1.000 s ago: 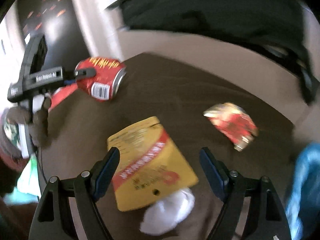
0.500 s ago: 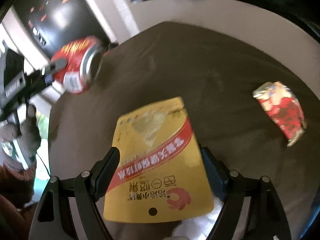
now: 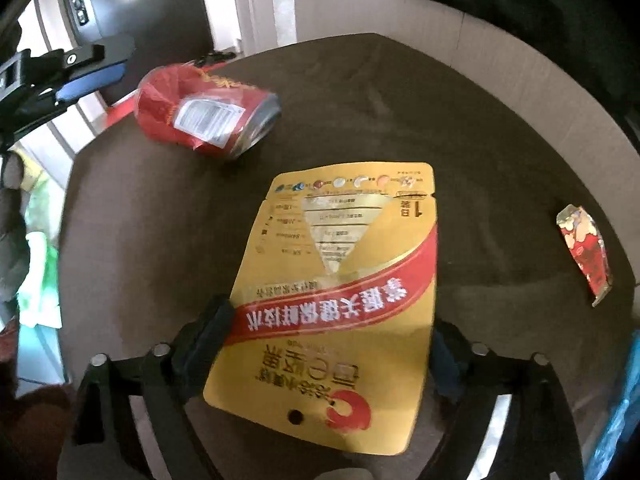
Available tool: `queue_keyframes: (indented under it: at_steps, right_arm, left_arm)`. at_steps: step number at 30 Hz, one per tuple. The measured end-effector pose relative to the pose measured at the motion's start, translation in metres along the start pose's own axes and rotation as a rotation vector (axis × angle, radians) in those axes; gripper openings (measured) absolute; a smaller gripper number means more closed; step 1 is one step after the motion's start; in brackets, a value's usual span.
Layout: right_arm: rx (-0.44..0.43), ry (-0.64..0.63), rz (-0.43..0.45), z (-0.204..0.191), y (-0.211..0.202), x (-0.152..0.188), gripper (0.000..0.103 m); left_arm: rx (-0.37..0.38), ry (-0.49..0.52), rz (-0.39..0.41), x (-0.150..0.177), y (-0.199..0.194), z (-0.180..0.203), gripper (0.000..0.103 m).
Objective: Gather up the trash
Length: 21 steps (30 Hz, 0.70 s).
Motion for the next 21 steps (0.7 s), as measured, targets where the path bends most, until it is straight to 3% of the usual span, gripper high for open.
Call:
queue_keyframes:
  at_steps: [3,9,13,21]
  right_arm:
    - [0.016,0.021,0.009,0.001,0.011,-0.003,0.102]
    - [0.015,0.027,-0.014,0.007,0.010,0.001,0.103]
    - [0.032,0.032,0.023,0.010,0.007,0.005,0.102]
    - [0.067,0.074,0.031,0.017,0.021,-0.017,0.102]
  left_arm:
    - [0.008,-0.022,-0.012,0.007,0.002,-0.008,0.058]
    - [-0.010,0.002,-0.024,0.012,0.005,-0.014,0.058]
    - [-0.020,0.002,-0.021,0.012,0.006,-0.018,0.059]
    - [0.000,-0.051,-0.009,0.013,0.005,-0.029,0.069]
Point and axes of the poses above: each gripper's, at about its wrist camera, not at the fingertips, and y roughly the way its jaws point, z to its right, x to its underside, the point moved 9 cm from there along y, roughly the way its jaws point, and after that the axes turned 3 degrees about -y, right-handed, at the moved point
